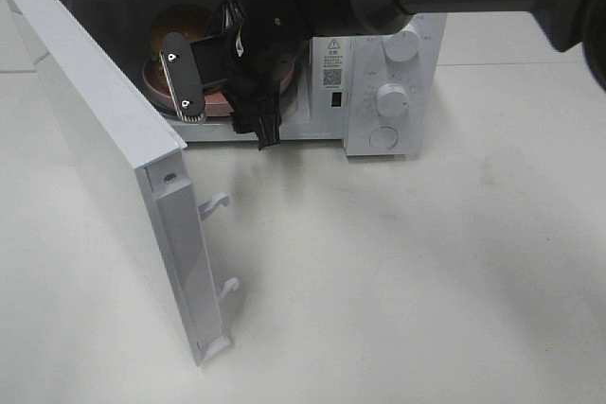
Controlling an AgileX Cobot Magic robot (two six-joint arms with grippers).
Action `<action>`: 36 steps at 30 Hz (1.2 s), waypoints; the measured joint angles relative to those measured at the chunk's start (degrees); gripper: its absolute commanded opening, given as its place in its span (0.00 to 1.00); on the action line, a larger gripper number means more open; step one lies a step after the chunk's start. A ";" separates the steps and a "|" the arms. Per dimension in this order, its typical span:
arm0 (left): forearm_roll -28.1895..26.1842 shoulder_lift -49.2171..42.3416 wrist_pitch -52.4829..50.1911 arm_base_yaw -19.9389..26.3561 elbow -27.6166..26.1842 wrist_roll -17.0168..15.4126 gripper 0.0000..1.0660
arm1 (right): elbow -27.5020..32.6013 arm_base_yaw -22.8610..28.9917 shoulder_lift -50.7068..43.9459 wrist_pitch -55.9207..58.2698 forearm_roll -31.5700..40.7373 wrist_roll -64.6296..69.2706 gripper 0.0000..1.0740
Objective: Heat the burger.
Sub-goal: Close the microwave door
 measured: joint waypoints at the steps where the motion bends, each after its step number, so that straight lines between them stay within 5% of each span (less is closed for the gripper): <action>1: 0.00 0.00 0.00 0.00 0.00 0.00 0.92 | 0.00 0.00 0.00 0.00 0.00 0.00 0.72; 3: 0.00 0.00 0.00 0.00 0.00 0.00 0.92 | 6.47 0.00 -3.90 -3.55 0.00 0.00 0.72; 13: 0.00 0.00 0.00 0.00 0.00 0.00 0.92 | 20.40 0.00 -13.64 -7.39 0.00 0.29 0.71; 36: 0.00 0.00 0.00 0.00 0.00 0.00 0.92 | 43.26 0.00 -37.64 -7.22 0.00 24.81 0.71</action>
